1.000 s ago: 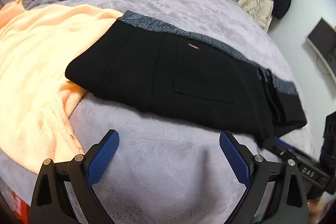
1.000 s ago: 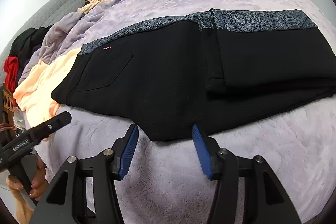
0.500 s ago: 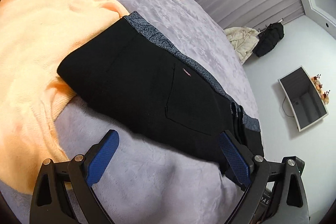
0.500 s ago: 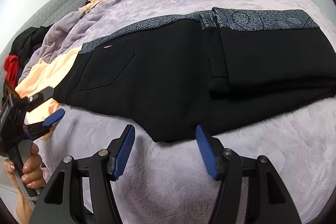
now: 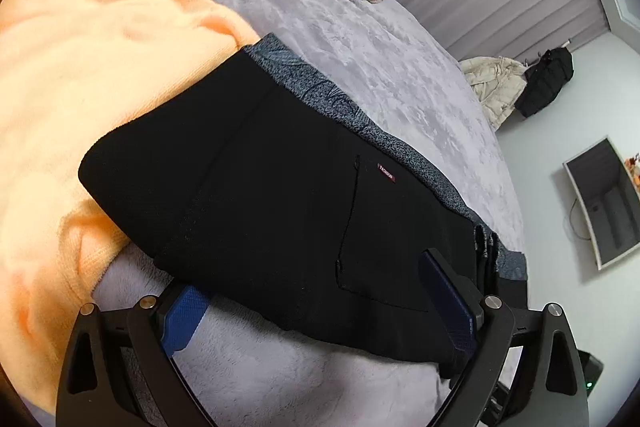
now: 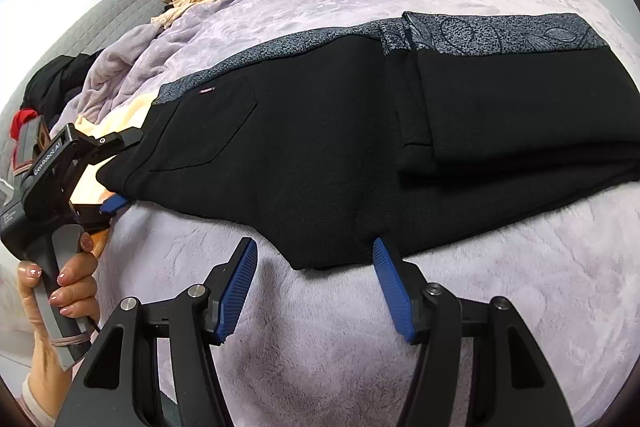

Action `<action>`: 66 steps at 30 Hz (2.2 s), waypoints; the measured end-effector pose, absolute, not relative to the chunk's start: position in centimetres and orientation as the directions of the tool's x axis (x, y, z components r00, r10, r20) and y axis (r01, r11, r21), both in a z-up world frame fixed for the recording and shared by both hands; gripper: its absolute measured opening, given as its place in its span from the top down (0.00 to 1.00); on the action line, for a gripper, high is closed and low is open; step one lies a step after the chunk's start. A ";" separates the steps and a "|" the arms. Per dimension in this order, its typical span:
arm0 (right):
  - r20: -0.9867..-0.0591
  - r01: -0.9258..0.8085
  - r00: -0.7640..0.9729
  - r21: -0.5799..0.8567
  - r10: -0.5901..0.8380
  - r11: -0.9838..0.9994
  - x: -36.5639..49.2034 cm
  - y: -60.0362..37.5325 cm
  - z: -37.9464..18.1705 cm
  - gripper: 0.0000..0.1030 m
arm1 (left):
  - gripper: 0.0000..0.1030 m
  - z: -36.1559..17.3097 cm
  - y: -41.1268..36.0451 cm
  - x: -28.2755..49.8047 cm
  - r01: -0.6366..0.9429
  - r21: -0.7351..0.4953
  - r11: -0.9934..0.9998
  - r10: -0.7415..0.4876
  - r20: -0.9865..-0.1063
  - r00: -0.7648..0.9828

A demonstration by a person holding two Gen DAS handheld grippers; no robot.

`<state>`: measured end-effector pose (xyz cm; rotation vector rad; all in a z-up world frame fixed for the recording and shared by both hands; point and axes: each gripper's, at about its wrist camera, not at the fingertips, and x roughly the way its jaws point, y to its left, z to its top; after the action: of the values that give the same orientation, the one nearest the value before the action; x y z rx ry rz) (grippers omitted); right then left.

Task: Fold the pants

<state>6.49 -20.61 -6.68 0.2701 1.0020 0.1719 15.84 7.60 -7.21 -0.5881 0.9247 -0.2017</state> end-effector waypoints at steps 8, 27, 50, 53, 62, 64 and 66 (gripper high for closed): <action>-0.765 -0.099 0.573 0.294 0.296 0.951 7.6 -20.5 -0.4 0.37 | 0.46 -6.7 3.5 15.6 -0.077 -0.143 0.987 -0.068 -0.795 0.603; -0.973 -0.666 -0.013 0.179 0.229 0.724 23.5 6.3 -0.3 0.37 | 0.48 -7.4 -1.9 13.2 -0.008 0.335 0.942 0.224 -0.615 0.756; -0.644 -0.455 0.368 0.505 0.671 0.734 16.7 -23.4 13.2 0.86 | 0.48 7.3 -15.6 8.7 0.297 0.291 0.909 -0.154 -0.430 0.890; -0.591 -0.394 0.460 0.533 0.662 0.749 14.2 -30.3 13.4 0.86 | 0.48 7.3 -21.2 7.8 0.381 0.320 0.867 -0.222 -0.436 0.872; -0.564 -0.091 0.568 0.681 0.600 0.727 10.4 -46.5 2.9 0.86 | 0.48 0.5 -33.3 7.2 0.578 0.331 0.746 -0.295 -0.614 0.732; -0.594 -0.014 0.558 0.691 0.580 0.722 10.6 -48.3 -1.1 0.86 | 0.48 -1.6 -34.2 7.9 0.612 0.309 0.728 -0.280 -0.681 0.676; -0.627 0.040 0.544 0.682 0.557 0.730 10.6 -49.1 -4.3 0.84 | 0.48 -2.6 -34.3 8.3 0.650 0.258 0.715 -0.290 -0.737 0.611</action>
<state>10.62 -49.12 -4.30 0.7071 0.9612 0.3395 8.29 -34.28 -2.63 0.5466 0.7266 -0.5742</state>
